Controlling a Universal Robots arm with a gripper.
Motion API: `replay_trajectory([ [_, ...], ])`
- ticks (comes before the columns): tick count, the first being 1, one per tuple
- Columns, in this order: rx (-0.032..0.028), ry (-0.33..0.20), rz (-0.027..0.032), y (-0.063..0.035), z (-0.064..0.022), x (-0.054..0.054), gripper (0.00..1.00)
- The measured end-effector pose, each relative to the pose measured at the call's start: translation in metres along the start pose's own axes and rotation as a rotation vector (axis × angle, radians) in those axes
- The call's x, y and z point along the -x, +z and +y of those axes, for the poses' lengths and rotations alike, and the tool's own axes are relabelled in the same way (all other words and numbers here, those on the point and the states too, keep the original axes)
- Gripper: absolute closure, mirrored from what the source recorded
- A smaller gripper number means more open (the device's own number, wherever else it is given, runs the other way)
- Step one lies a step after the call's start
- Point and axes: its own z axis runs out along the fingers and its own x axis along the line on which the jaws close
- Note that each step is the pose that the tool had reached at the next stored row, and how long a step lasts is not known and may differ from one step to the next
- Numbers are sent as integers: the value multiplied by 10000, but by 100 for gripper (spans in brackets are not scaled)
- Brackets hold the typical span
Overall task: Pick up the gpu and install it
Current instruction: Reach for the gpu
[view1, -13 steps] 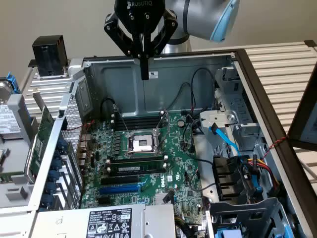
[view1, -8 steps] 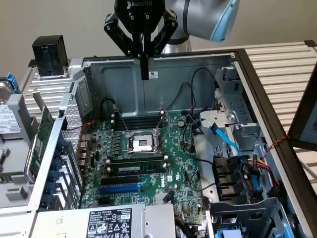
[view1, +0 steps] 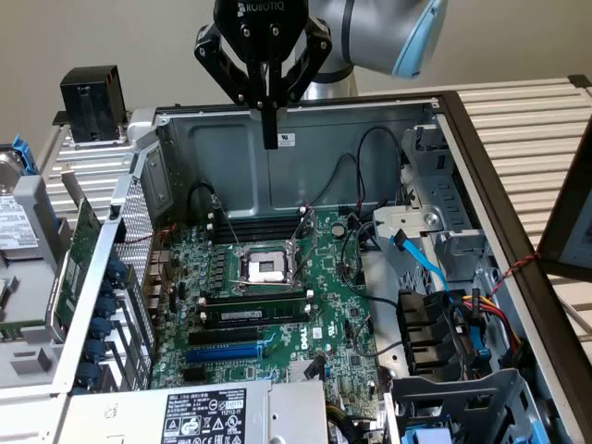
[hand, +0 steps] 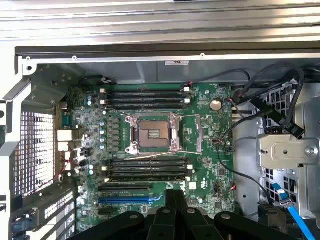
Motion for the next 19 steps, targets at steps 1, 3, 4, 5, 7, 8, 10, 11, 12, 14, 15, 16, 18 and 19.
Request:
replay_trajectory([
  [1,0,0,0,0,0,-4,89],
  [3,1,-2,-10,-2,-5,-71,89],
  [4,1,-1,-19,-3,-8,-114,89],
  [5,2,-1,-28,-4,-11,-160,89],
  [7,3,-3,-42,-6,-18,-249,89],
  [8,4,-2,-48,-7,-21,-296,89],
  [10,4,-4,-58,-9,-27,-387,89],
  [11,4,-4,-62,-10,-30,-433,89],
  [12,4,-3,-68,-11,-34,-478,89],
  [14,6,-4,-77,-13,-40,-570,89],
  [15,6,-4,-81,-14,-43,-614,89],
  [16,7,-4,-87,-15,-46,-660,89],
  [18,7,-5,-99,-17,-53,-752,89],
  [19,8,-5,-103,-18,-56,-794,89],
])
